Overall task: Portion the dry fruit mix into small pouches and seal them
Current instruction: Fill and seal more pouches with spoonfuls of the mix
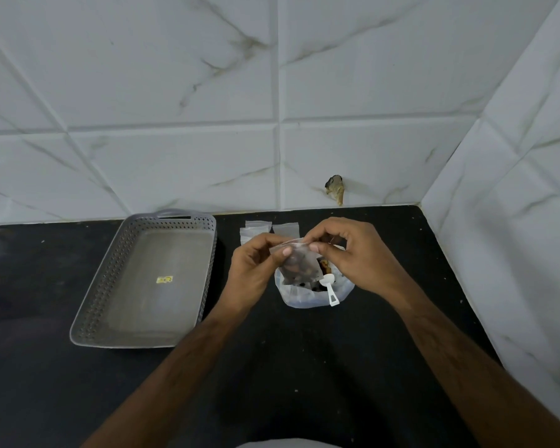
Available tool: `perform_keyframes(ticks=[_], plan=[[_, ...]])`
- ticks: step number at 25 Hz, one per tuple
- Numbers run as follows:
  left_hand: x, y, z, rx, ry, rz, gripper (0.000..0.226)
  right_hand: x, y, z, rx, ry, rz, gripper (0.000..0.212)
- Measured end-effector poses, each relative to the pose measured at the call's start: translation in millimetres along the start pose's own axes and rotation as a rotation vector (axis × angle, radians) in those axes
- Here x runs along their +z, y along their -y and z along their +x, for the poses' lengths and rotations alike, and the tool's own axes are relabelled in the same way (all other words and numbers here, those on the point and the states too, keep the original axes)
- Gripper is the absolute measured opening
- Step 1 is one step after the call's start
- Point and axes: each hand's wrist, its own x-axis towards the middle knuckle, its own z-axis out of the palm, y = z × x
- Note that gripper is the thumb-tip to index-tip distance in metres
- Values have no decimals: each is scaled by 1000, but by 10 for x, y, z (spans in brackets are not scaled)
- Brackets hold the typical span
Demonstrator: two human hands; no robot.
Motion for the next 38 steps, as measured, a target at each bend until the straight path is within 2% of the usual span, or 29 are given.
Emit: perform_keyframes(ticks=[5,7,10,13,19,24,27,34,38], plan=[[75,-97,1,10,-130,-18,16,81,-23,-62,86,-100,77,25],[90,-120,7,40,-145,25,22,143,-16,-60,102,-89,79,21],[88,-145,0,73,-126,77,23,209,-16,-25,111,-97,69,7],[27,-141,13,95,-67,120,22,220,-20,-14,125,-112,112,4],[76,-225,-8,43,-72,54,21,250,21,-56,149,-187,289,7],[100,-246,-22,-12,-95,80,4,285,13,-71,128,-183,233,5],[121,-272,-34,4,-91,121,6,314,8,-85,117,-196,206,6],[50,-268,-3,-56,-172,-15,14,231,-17,-92,210,-272,369,7],[66,-279,-11,-49,-140,-27,6,220,-15,-97,257,-277,410,6]])
